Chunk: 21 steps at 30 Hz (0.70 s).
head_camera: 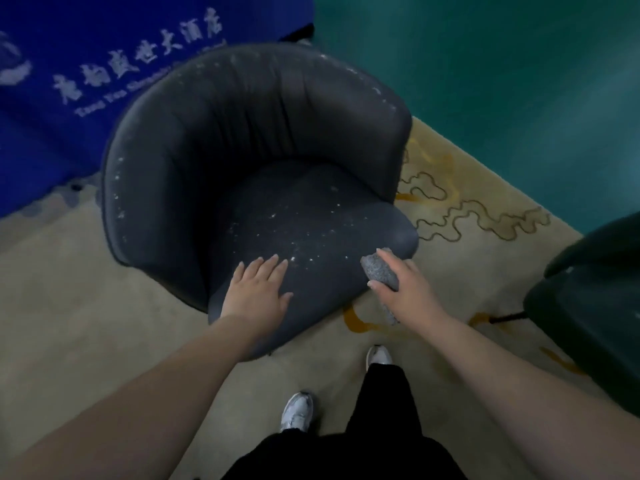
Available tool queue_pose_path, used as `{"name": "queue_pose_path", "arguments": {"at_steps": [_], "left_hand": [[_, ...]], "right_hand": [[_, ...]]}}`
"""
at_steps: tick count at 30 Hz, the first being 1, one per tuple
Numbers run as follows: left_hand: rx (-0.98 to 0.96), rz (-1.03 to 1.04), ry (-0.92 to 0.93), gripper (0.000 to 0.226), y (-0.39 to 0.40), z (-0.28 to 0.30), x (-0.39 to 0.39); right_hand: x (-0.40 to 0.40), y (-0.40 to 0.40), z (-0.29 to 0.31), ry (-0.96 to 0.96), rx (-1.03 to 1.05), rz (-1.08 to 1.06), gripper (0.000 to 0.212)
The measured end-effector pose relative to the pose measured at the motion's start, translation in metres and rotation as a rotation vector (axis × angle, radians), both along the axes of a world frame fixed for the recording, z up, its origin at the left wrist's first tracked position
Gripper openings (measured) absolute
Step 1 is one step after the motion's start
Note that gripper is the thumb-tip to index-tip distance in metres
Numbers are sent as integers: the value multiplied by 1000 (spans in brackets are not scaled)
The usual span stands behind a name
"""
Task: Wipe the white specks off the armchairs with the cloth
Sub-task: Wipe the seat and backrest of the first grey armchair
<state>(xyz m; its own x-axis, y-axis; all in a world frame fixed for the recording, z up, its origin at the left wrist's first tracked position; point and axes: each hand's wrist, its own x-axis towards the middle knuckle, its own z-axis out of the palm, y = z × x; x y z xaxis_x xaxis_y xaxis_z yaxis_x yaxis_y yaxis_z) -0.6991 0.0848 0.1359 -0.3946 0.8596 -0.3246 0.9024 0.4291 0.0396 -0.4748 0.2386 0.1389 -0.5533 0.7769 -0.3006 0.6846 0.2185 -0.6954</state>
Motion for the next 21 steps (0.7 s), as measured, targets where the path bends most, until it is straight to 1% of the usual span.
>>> {"name": "queue_pose_path", "arguments": {"at_steps": [3,7,10,14,17,21], "left_hand": [[34,180,-11,65,4,-3,-1],[38,438,-58,67,-1,-13,6],[37,588,-96,68,-12,-23,8],[55,706,-124,67,-26,-37,2],[62,788,-147,67,-35,-55,-12],[31,878,-178,67,-47,-82,-28]], "right_hand": [[-24,34,0,-33,6,178,61],[-59,62,1,-35,22,336,60],[-87,69,-5,-33,10,450,59],[-126,65,-18,-24,-65,546,60],[-154,59,-34,-28,-102,579,60],[-188,53,-62,-20,-93,629,61]]}}
